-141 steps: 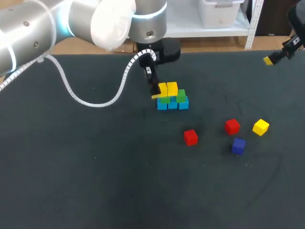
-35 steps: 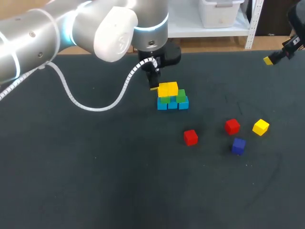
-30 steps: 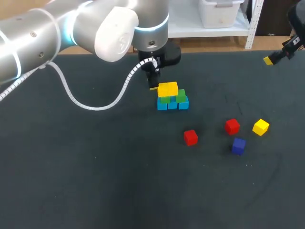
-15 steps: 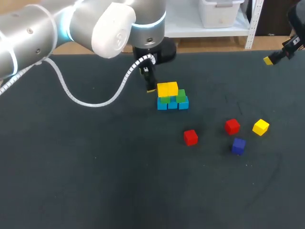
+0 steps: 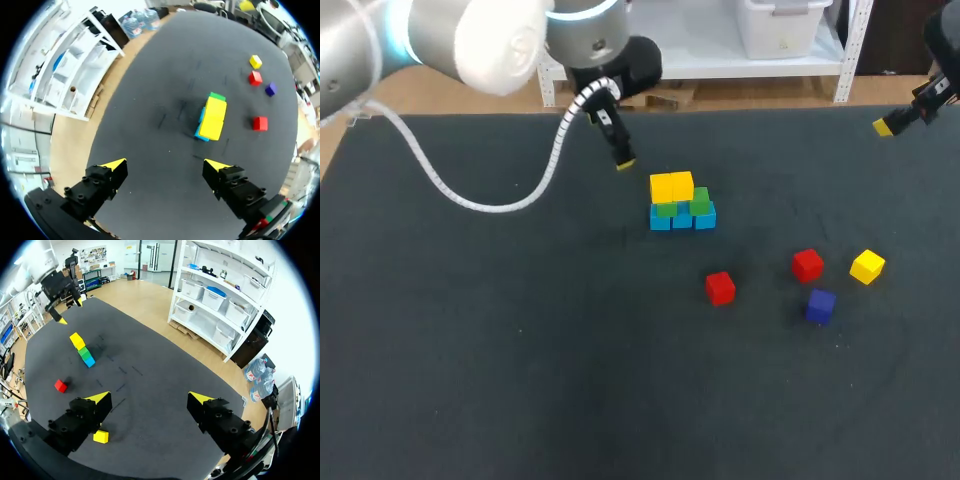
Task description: Place the blue cubes, place green cubes on the blue cubes, place the yellow cubes on the green cubes, then place the red cubes on the yellow cubes, and place purple cube on the red cubes.
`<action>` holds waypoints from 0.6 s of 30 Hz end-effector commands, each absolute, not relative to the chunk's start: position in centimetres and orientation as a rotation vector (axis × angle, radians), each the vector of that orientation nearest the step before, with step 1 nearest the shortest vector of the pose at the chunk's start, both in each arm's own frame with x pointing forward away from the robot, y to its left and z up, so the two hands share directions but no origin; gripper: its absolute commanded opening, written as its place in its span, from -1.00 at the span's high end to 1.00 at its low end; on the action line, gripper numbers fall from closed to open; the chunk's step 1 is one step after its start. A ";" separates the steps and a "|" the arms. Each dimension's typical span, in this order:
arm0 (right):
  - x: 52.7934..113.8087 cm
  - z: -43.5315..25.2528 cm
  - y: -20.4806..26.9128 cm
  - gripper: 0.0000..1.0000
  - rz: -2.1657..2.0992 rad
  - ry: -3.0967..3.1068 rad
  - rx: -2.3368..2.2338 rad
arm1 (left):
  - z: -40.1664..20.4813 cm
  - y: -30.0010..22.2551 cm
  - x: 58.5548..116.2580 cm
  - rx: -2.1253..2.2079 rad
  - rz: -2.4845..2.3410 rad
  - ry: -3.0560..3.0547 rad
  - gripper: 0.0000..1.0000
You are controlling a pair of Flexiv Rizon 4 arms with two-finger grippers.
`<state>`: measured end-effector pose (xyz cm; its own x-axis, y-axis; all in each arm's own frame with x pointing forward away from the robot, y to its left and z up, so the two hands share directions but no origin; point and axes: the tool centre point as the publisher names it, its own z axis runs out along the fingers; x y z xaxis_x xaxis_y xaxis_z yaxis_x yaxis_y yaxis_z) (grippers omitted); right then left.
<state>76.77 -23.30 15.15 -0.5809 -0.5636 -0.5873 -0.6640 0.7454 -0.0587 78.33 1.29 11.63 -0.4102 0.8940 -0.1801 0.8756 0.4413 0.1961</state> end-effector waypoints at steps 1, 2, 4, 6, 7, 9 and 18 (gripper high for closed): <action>76.9 15.1 -23.3 -1.00 0.228 2.351 -0.924 | 13.6 3.5 76.5 1.406 0.028 2.372 -1.00; 76.9 15.1 -23.3 -1.00 0.228 2.351 -0.924 | 14.0 3.9 76.4 1.373 0.020 2.370 -1.00; 76.9 15.1 -23.3 -1.00 0.228 2.351 -0.924 | 14.6 4.6 76.2 1.312 0.014 2.368 -1.00; 76.9 15.1 -23.3 -1.00 0.228 2.351 -0.924 | 15.5 5.7 76.1 1.170 0.004 2.351 -1.00; 76.9 15.1 -23.3 -1.00 0.228 2.351 -0.924 | 15.9 6.1 76.0 1.115 0.004 2.338 -1.00; 76.9 15.1 -23.3 -1.00 0.228 2.351 -0.924 | 16.7 7.2 75.7 1.021 -0.016 2.324 -1.00; 76.9 15.1 -23.3 -1.00 0.228 2.351 -0.924 | 19.3 10.5 73.9 0.708 0.041 2.239 -1.00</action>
